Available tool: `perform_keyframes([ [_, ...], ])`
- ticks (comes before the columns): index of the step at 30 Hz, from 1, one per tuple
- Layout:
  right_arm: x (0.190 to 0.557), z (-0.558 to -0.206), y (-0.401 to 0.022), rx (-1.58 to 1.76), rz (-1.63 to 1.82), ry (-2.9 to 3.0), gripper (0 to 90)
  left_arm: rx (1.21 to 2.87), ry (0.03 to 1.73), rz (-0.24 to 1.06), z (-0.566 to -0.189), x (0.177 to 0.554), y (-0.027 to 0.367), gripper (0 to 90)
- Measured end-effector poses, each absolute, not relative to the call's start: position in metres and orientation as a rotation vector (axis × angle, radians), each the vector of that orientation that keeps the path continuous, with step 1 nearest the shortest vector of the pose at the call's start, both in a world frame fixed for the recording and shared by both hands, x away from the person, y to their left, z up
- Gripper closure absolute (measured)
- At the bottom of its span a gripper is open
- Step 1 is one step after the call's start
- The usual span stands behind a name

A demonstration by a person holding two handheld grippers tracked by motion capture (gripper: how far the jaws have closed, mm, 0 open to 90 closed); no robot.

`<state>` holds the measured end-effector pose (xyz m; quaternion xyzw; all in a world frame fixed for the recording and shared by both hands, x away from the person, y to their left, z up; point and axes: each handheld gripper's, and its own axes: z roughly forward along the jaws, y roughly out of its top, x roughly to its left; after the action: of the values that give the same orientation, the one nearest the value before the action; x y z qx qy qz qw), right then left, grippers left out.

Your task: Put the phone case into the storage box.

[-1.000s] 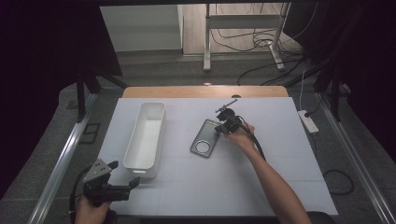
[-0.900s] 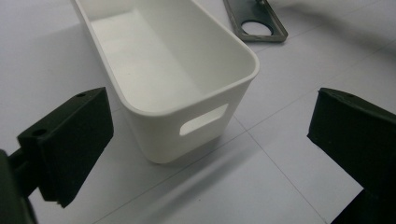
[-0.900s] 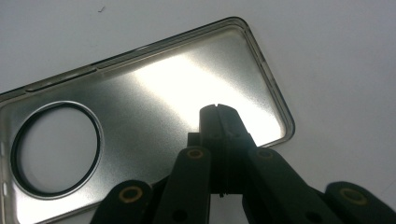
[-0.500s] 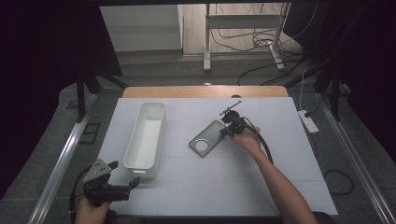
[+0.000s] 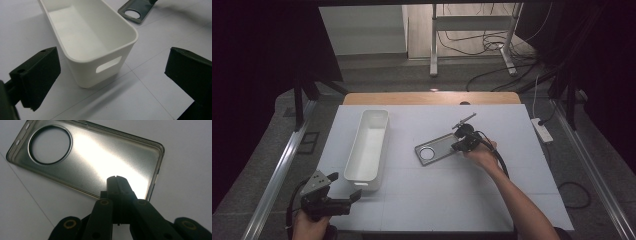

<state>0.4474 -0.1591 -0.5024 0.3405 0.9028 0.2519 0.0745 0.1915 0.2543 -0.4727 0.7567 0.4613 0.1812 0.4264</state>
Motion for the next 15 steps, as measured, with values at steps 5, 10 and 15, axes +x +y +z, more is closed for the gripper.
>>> perform_keyframes([
  [5, 0.439, -0.502, -0.163, 1.031, 0.750, 2.714, 89.8, 1.892, 1.151, 0.454, -0.473, 0.191, 0.254, 0.9],
  [10, 0.430, -0.501, -0.168, 1.027, 0.752, 2.727, 89.8, 1.891, 1.152, 0.453, -0.473, 0.192, 0.254, 0.9],
  [15, 0.421, -0.501, -0.173, 1.045, 0.778, 2.741, 89.8, 1.894, 1.149, 0.455, -0.472, 0.191, 0.254, 0.9],
])
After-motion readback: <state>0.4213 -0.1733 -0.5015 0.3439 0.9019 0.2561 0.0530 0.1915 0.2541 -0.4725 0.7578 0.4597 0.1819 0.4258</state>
